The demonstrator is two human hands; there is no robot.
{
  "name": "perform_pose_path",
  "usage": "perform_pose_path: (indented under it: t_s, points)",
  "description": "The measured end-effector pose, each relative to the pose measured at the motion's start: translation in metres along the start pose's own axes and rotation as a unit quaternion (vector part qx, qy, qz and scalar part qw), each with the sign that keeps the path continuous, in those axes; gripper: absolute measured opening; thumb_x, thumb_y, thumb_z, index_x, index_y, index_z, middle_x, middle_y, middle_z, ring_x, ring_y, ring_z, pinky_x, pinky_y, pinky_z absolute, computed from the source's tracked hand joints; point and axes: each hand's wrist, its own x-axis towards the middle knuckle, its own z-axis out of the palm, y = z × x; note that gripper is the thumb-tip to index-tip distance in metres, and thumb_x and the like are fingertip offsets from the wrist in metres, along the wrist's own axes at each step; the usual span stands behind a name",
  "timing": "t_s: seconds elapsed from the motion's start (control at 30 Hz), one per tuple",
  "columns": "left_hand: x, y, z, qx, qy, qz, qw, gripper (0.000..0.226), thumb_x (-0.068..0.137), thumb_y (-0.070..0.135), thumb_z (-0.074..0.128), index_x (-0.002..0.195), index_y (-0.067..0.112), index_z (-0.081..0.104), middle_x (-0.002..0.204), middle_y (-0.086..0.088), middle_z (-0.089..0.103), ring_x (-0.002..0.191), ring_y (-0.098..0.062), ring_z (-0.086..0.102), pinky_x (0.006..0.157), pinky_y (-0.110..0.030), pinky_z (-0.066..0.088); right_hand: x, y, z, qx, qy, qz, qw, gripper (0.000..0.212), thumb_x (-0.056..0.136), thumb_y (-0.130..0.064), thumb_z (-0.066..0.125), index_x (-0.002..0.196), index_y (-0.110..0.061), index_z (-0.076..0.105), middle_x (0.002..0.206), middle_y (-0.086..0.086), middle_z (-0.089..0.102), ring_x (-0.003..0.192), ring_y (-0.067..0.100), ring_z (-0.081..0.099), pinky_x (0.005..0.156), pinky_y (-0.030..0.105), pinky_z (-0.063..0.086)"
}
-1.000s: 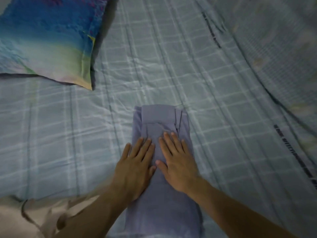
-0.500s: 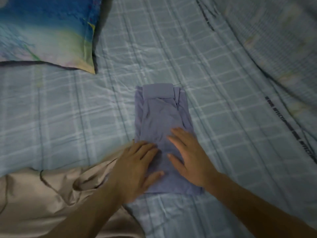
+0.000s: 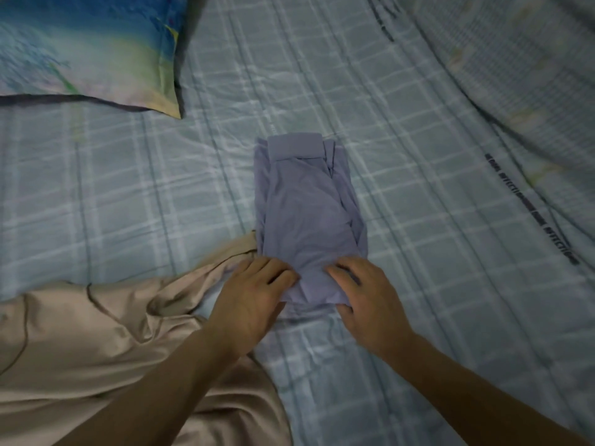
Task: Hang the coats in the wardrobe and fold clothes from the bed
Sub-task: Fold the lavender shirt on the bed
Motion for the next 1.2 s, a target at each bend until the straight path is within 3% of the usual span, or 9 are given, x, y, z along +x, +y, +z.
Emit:
perform_pose_path:
  t_s: [0.1, 0.27, 0.43, 0.53, 0.63, 0.73, 0.93, 1.07, 1.2]
  points:
    - [-0.005, 0.003, -0.013, -0.032, 0.011, -0.009, 0.999, 0.027, 0.071, 0.002, 0.077, 0.096, 0.010, 0.072, 0.092, -0.006, 0.068, 0.081, -0.031, 0.064, 0.071, -0.042, 0.051, 0.002, -0.004, -0.014, 0.033, -0.001, 0.006, 0.999, 0.036, 0.070, 0.002, 0.068, 0.105, -0.004, 0.071, 0.098, 0.012, 0.070, 0.084, 0.030, 0.068, 0.071, 0.039, 0.058]
    - [-0.014, 0.018, -0.040, -0.060, -0.007, -0.001, 0.998, 0.017, 0.076, 0.000, 0.072, 0.091, 0.008, 0.071, 0.084, -0.008, 0.065, 0.075, -0.031, 0.061, 0.069, -0.042, 0.049, 0.000, -0.022, -0.043, 0.074, -0.083, 0.034, 0.993, 0.027, 0.077, -0.003, 0.061, 0.103, -0.004, 0.071, 0.090, 0.011, 0.070, 0.077, 0.030, 0.068, 0.066, 0.043, 0.058]
    - [-0.034, 0.036, -0.067, -0.089, -0.027, 0.005, 0.996, 0.012, 0.083, 0.003, 0.067, 0.094, 0.008, 0.069, 0.086, -0.008, 0.063, 0.077, -0.031, 0.059, 0.066, -0.043, 0.048, -0.010, -0.047, -0.075, 0.077, -0.142, 0.044, 0.986, 0.013, 0.086, -0.007, 0.057, 0.096, -0.006, 0.065, 0.087, 0.007, 0.067, 0.077, 0.024, 0.062, 0.070, 0.043, 0.053]
    - [-0.050, 0.046, -0.079, -0.108, -0.043, 0.014, 0.993, 0.015, 0.084, 0.009, 0.065, 0.099, 0.014, 0.066, 0.090, -0.002, 0.060, 0.080, -0.023, 0.057, 0.067, -0.034, 0.044, -0.021, -0.062, -0.093, 0.070, -0.174, 0.044, 0.981, 0.022, 0.090, -0.013, 0.055, 0.109, -0.007, 0.064, 0.102, 0.007, 0.066, 0.090, 0.024, 0.062, 0.081, 0.042, 0.050]
    - [-0.051, 0.048, -0.089, -0.142, -0.047, 0.028, 0.988, 0.011, 0.086, 0.014, 0.059, 0.095, 0.019, 0.060, 0.087, 0.008, 0.053, 0.076, -0.012, 0.049, 0.065, -0.029, 0.040, -0.018, -0.066, -0.108, 0.081, -0.163, 0.042, 0.982, 0.026, 0.088, -0.012, 0.059, 0.113, -0.009, 0.065, 0.107, 0.004, 0.060, 0.093, 0.020, 0.059, 0.081, 0.033, 0.049]
    - [-0.033, 0.040, -0.093, -0.169, 0.003, 0.002, 0.986, 0.018, 0.085, 0.012, 0.059, 0.089, 0.027, 0.050, 0.082, 0.019, 0.041, 0.073, -0.004, 0.040, 0.063, -0.024, 0.036, 0.004, -0.058, -0.113, 0.095, -0.149, 0.065, 0.982, 0.021, 0.086, -0.006, 0.062, 0.107, -0.006, 0.067, 0.097, 0.002, 0.056, 0.089, 0.019, 0.058, 0.075, 0.020, 0.039]
    - [0.026, 0.006, -0.082, -0.182, 0.085, -0.082, 0.976, 0.017, 0.085, 0.011, 0.064, 0.101, 0.014, 0.062, 0.088, 0.006, 0.062, 0.074, -0.003, 0.050, 0.068, -0.013, 0.038, 0.066, -0.030, -0.106, 0.136, -0.075, 0.107, 0.982, 0.022, 0.084, -0.007, 0.069, 0.106, -0.006, 0.067, 0.096, 0.008, 0.070, 0.087, 0.021, 0.064, 0.078, 0.030, 0.048]
    - [0.078, -0.023, -0.072, -0.161, 0.127, -0.152, 0.967, 0.023, 0.082, 0.007, 0.069, 0.105, 0.007, 0.063, 0.089, -0.006, 0.065, 0.078, -0.023, 0.060, 0.071, -0.025, 0.042, 0.122, -0.002, -0.091, 0.073, -0.033, 0.120, 0.990, 0.031, 0.084, -0.007, 0.067, 0.115, -0.007, 0.065, 0.110, 0.012, 0.067, 0.104, 0.029, 0.062, 0.093, 0.041, 0.046]
    - [0.097, -0.034, -0.054, -0.040, 0.165, -0.237, 0.956, 0.034, 0.087, 0.016, 0.062, 0.120, 0.008, 0.058, 0.117, -0.013, 0.060, 0.105, -0.032, 0.054, 0.088, -0.040, 0.044, 0.140, 0.008, -0.072, 0.031, 0.043, 0.124, 0.991, 0.035, 0.085, -0.005, 0.063, 0.120, -0.006, 0.061, 0.119, 0.014, 0.059, 0.112, 0.031, 0.054, 0.099, 0.044, 0.042]
